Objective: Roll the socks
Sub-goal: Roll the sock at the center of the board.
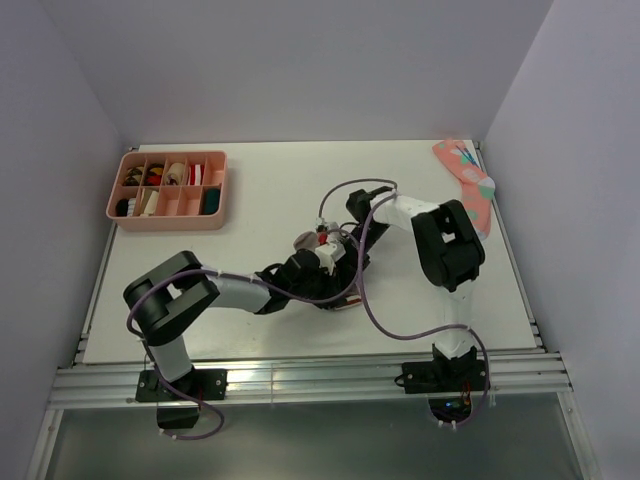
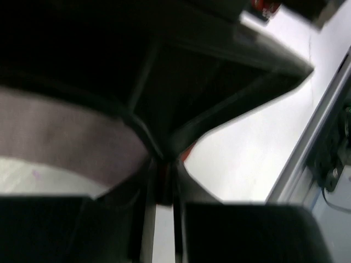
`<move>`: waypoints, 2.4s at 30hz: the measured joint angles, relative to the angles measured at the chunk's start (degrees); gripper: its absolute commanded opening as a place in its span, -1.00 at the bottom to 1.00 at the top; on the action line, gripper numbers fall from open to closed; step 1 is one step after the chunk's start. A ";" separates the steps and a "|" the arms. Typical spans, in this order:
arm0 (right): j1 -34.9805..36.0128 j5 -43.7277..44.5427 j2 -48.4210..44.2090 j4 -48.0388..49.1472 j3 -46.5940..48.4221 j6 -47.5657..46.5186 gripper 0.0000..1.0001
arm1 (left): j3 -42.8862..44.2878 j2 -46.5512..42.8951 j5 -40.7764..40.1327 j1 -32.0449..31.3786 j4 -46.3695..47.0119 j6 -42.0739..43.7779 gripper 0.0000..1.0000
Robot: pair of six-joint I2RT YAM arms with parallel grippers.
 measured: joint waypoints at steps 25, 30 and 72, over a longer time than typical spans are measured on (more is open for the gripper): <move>-11.80 8.37 -26.45 17.16 -15.58 3.17 -0.05 | 5.31 6.03 24.33 12.87 -9.94 -8.63 -0.99; -7.13 13.22 -35.71 23.10 -24.55 -2.34 -0.04 | 7.98 7.21 28.22 14.73 -16.90 -8.55 -0.99; 35.95 36.85 -39.19 43.60 -40.00 -8.04 -0.19 | 13.33 11.08 38.25 16.81 -38.16 -3.58 -0.99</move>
